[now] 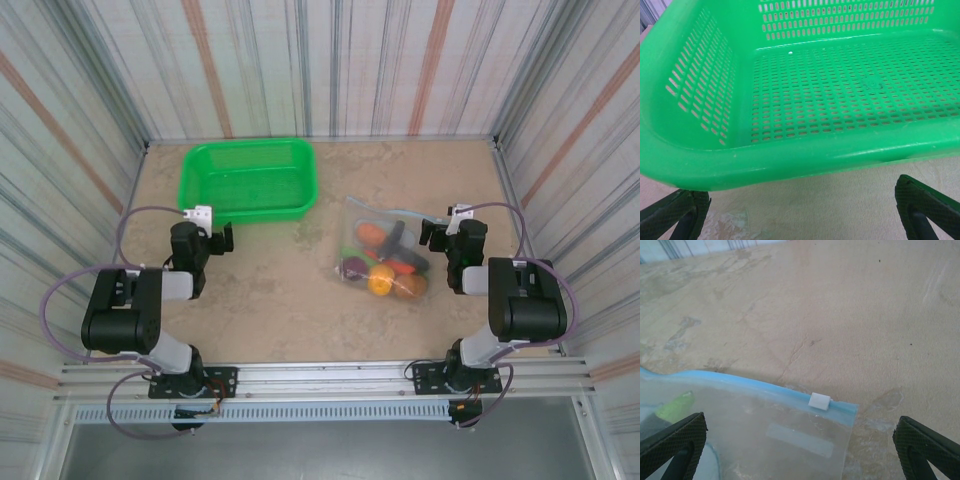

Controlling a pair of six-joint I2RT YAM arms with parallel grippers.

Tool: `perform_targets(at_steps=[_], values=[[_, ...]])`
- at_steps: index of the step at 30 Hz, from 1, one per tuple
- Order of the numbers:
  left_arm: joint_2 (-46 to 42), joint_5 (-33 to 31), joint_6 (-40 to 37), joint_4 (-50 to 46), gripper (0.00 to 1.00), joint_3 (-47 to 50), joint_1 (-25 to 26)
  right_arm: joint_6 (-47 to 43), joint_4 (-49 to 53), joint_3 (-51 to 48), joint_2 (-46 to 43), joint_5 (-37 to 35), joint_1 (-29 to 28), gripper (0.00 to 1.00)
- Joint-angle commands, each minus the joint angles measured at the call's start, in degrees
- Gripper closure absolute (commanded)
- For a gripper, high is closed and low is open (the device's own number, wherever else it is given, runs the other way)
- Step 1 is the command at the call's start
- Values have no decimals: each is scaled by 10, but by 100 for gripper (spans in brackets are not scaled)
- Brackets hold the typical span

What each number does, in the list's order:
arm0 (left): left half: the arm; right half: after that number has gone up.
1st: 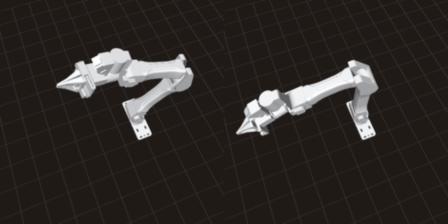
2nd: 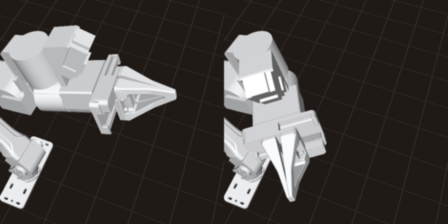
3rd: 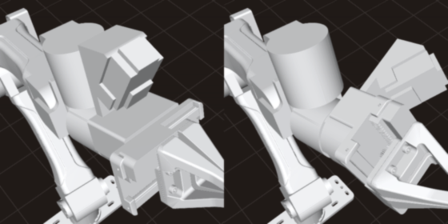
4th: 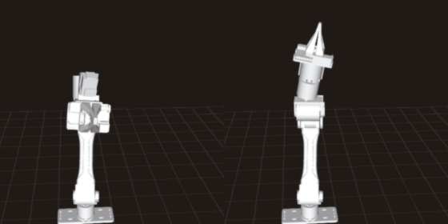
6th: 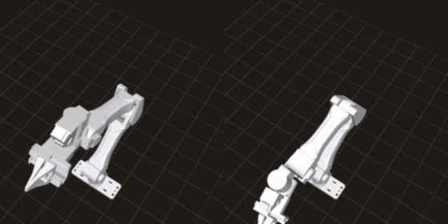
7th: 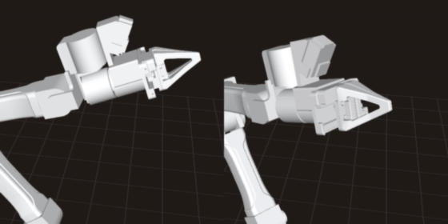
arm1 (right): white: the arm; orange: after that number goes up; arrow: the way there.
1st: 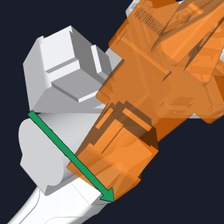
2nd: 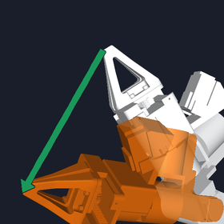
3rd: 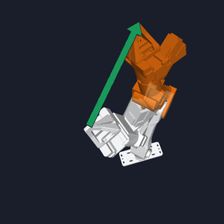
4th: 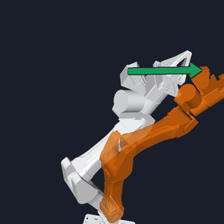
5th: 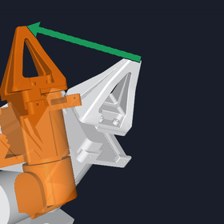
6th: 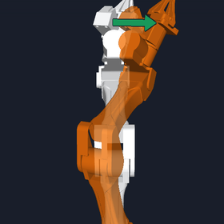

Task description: Place the food in the zip-top bag and seal the zipper

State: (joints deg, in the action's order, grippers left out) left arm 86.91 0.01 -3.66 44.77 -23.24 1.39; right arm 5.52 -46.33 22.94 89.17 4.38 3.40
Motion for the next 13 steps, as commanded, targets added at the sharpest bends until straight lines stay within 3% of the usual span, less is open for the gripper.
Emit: perform_targets(at_steps=[1,13], values=[[-4,0,0,5,1,-2,-1,-8,-10,0,-5,2,5,1],[-4,17,-6,3,1,-3,-2,-8,-9,-1,-5,5,6,1]])
